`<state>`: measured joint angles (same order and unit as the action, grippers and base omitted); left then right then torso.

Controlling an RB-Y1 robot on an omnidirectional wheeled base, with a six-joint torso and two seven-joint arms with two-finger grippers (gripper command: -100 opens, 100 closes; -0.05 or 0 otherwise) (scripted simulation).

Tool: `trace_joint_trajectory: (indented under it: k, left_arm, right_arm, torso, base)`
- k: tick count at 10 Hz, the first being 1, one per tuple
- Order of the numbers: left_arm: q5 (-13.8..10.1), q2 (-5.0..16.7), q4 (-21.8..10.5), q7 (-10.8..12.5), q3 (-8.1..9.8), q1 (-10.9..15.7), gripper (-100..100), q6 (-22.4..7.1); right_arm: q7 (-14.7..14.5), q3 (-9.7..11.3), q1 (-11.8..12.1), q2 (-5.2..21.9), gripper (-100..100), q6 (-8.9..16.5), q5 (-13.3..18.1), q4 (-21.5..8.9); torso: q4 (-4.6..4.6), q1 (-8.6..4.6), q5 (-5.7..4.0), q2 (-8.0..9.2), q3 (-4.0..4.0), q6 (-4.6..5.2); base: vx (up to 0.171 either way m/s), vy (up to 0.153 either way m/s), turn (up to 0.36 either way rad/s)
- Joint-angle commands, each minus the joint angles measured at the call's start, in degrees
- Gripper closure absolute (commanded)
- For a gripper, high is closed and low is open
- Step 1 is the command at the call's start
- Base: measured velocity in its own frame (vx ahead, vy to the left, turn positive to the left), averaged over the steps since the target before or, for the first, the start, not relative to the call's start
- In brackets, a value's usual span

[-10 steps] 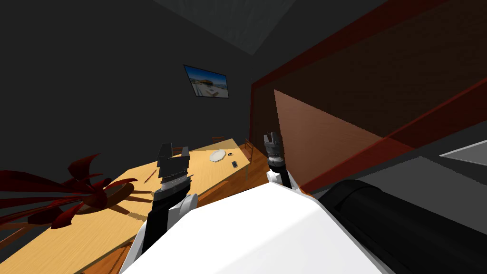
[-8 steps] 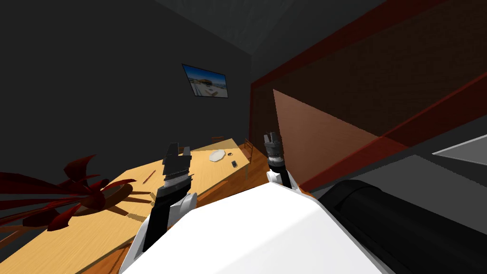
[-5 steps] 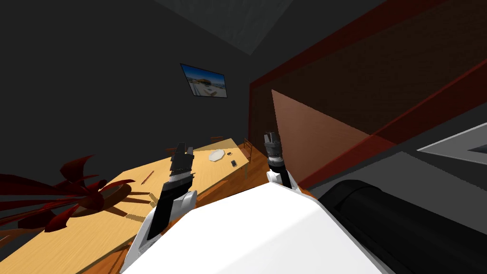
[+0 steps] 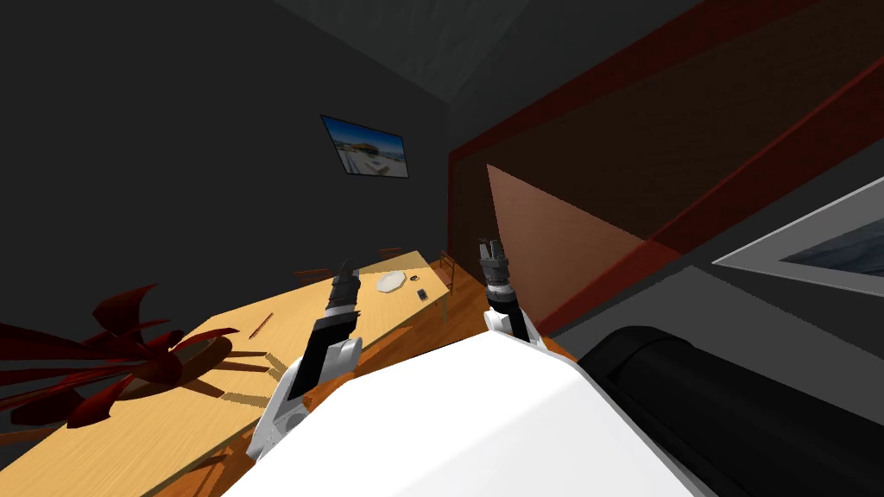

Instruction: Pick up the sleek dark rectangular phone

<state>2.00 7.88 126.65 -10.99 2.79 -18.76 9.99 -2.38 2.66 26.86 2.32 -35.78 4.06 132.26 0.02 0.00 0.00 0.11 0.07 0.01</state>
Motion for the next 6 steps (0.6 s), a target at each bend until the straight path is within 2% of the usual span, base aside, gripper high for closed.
trace_joint_trajectory:
  k: [1, 2, 3, 4, 6]
  left_arm:
    - [-0.7, 1.0, -2.9, -1.5, 0.70, 2.4, -100, -2.9]
    - [-0.7, 1.0, -3.2, -1.5, 0.70, 2.4, -100, -3.7]
    - [-1.1, 1.4, -4.9, -2.7, 0.86, 3.9, -100, -6.2]
    - [-1.1, 1.4, -5.3, -2.7, 0.86, 3.9, -100, -6.2]
    - [-1.9, 2.0, -9.9, -5.1, 1.08, 7.2, -100, -10.3]
  right_arm:
    - [0.0, 0.0, 0.0, 0.0, 0, 0.0, 0.0, 0.0]
    - [0.0, 0.0, 0.0, 0.0, 0, 0.0, 0.0, 0.0]
    - [0.0, 0.0, 0.0, 0.0, 0, 0.0, 0.0, 0.0]
    - [0.0, 0.0, 0.0, 0.0, 0, 0.0, 0.0, 0.0]
    - [0.0, 0.0, 0.0, 0.0, 0, 0.0, 0.0, 0.0]
  torso:
    - [0.00, 0.00, 0.00, 0.00, 0.00, 0.00]
    - [0.00, -0.01, -0.01, 0.00, 0.00, 0.01]
    - [0.00, 0.01, 0.00, -0.02, -0.01, -0.02]
    - [-0.01, 0.02, 0.00, -0.02, -0.01, -0.01]
    - [-0.01, -0.01, 0.00, -0.04, -0.02, 0.01]
  base:
    - [-0.037, -0.007, -0.121]
    - [-0.027, -0.001, -0.038]
    - [-0.029, 0.000, -0.051]
    - [-0.026, -0.001, -0.041]
    - [-0.032, -0.010, -0.113]
